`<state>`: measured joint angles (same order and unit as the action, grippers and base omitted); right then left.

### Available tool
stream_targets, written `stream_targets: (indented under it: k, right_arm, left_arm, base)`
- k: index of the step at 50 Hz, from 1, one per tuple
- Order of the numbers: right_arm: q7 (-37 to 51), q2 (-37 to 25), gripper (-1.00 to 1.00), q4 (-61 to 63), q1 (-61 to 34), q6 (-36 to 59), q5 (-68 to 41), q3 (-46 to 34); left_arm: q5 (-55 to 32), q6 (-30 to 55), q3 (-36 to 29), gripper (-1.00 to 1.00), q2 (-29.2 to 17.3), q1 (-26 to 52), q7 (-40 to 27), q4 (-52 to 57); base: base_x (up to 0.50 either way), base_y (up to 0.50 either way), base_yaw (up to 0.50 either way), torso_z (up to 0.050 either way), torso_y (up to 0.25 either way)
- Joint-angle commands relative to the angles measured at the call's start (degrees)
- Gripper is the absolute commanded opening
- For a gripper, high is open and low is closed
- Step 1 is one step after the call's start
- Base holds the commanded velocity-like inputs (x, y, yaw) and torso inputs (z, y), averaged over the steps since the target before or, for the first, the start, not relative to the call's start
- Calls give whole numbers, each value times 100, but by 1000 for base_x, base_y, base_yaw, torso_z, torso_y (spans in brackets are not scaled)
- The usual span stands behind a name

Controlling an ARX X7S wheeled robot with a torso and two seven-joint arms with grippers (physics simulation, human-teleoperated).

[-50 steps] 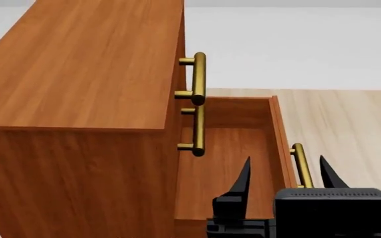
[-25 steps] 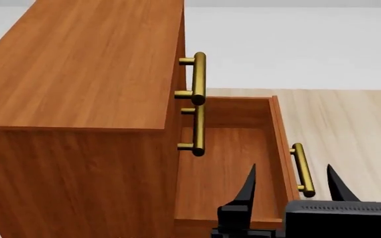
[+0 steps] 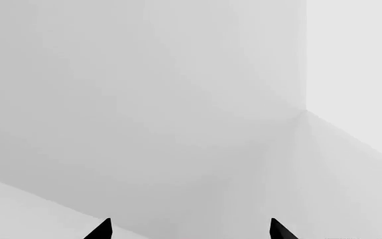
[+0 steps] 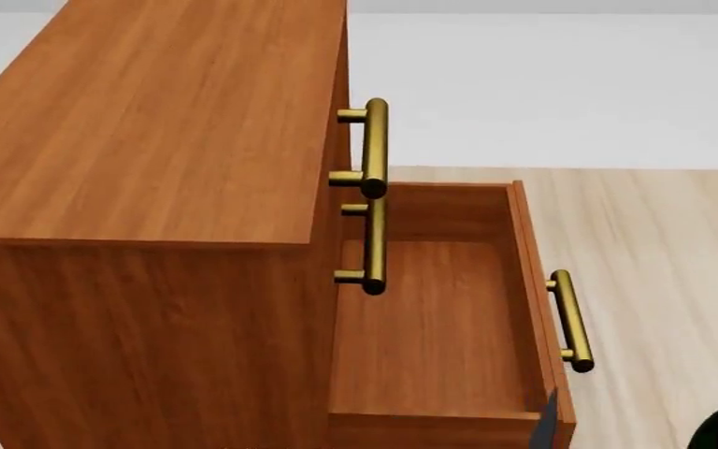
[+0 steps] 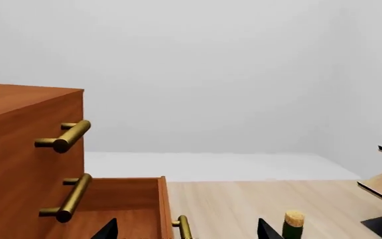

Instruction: Put the wine bottle in the bottom drawer of the cabinet.

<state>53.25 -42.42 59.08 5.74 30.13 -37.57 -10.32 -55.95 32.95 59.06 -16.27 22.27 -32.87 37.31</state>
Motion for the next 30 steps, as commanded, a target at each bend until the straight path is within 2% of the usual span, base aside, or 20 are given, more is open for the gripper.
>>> stream_targets:
  k: [1,18,30]
  right_arm:
    - [1498,-1513,100,39,733,-1647,-527,-506]
    - [1863,-2250,100,-226,2290,-2681,-600,472]
    - [1862,-2647,100,-647,3086,-3132,-1157,1350]
  left_arm:
    - [11,-17,-26,100,-15,-32,15,5]
    - [-28,-8,-40,100,-46,-74,-7,21]
    - [-67,13,-60,100,-57,-84,-48,-8]
  base:
    - [0,0,0,0,0]
    - [0,0,0,0,0]
    - [0,0,0,0,0]
